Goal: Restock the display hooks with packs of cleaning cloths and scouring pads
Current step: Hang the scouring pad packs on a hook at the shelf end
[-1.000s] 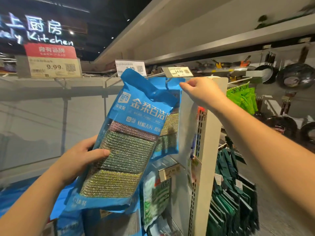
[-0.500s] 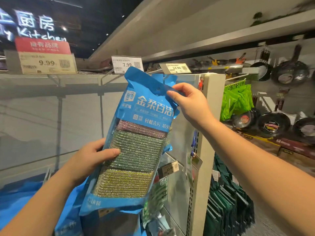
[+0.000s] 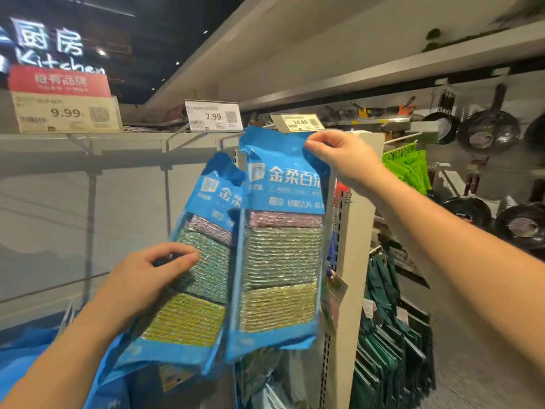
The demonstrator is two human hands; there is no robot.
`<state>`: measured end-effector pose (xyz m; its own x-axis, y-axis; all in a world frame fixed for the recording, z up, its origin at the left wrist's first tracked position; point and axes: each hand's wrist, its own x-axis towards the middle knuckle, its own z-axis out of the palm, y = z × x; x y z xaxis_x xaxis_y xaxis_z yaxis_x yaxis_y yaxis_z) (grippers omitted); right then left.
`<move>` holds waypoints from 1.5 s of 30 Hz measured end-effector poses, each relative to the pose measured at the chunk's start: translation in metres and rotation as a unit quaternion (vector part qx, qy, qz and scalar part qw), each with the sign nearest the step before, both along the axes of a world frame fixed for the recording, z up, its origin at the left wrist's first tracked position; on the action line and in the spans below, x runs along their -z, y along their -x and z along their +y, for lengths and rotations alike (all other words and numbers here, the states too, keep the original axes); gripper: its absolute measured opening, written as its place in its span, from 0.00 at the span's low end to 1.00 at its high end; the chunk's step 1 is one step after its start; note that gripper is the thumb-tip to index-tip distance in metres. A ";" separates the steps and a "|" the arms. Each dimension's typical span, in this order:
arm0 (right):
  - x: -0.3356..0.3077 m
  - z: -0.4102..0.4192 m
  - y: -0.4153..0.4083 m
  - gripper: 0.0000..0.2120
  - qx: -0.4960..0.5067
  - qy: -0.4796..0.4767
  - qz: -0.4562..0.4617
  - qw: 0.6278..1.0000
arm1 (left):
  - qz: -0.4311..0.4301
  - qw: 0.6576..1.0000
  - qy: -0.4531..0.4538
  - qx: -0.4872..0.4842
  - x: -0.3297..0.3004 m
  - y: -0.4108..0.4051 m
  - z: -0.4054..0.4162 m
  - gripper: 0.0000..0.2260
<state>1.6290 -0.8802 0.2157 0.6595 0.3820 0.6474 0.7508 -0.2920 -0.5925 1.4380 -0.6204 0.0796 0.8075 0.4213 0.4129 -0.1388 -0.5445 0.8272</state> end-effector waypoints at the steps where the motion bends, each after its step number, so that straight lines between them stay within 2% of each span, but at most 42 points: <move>1: -0.006 -0.003 -0.002 0.04 0.004 0.024 0.003 1.000 | 0.001 1.000 -0.016 -0.013 -0.001 0.002 0.003 0.04; 4: -0.018 -0.005 -0.011 0.05 0.017 0.085 0.001 0.996 | 0.011 0.998 -0.039 -0.047 -0.006 0.008 0.013 0.03; 6: -0.022 -0.004 -0.013 0.08 0.032 0.104 -0.010 0.994 | 0.012 0.997 -0.050 -0.050 -0.009 0.011 0.015 0.08; 7: -0.023 -0.003 -0.013 0.09 0.038 0.106 -0.013 0.994 | 0.007 0.997 -0.049 -0.051 -0.010 0.012 0.015 0.07; 15: -0.021 0.008 -0.033 0.12 0.114 0.086 -0.093 0.985 | -0.028 0.997 -0.034 -0.058 -0.014 0.014 0.007 0.05; 20: -0.032 0.026 -0.049 0.12 0.189 0.059 -0.126 0.972 | -0.041 0.997 -0.032 -0.054 -0.018 0.015 0.004 0.09; 25: -0.036 0.031 -0.048 0.13 0.283 0.097 -0.112 0.948 | -0.043 0.997 -0.035 -0.059 -0.019 0.019 0.004 0.07; 33: -0.041 0.043 -0.043 0.14 0.314 0.106 -0.090 0.939 | -0.044 0.996 -0.022 -0.069 -0.023 0.024 0.003 0.03; 40: -0.037 0.050 -0.046 0.15 0.341 0.099 -0.095 0.930 | -0.049 0.996 -0.015 -0.073 -0.029 0.031 -0.001 0.08; 43: -0.038 0.052 -0.049 0.14 0.348 0.092 -0.088 0.929 | -0.058 0.996 -0.007 -0.073 -0.030 0.033 -0.002 0.07; 44: -0.039 0.052 -0.050 0.14 0.347 0.091 -0.082 0.930 | -0.060 0.996 -0.004 -0.070 -0.031 0.034 -0.003 0.09; 45: -0.040 0.052 -0.050 0.13 0.344 0.089 -0.077 0.931 | -0.061 0.996 -0.004 -0.064 -0.032 0.035 -0.004 0.14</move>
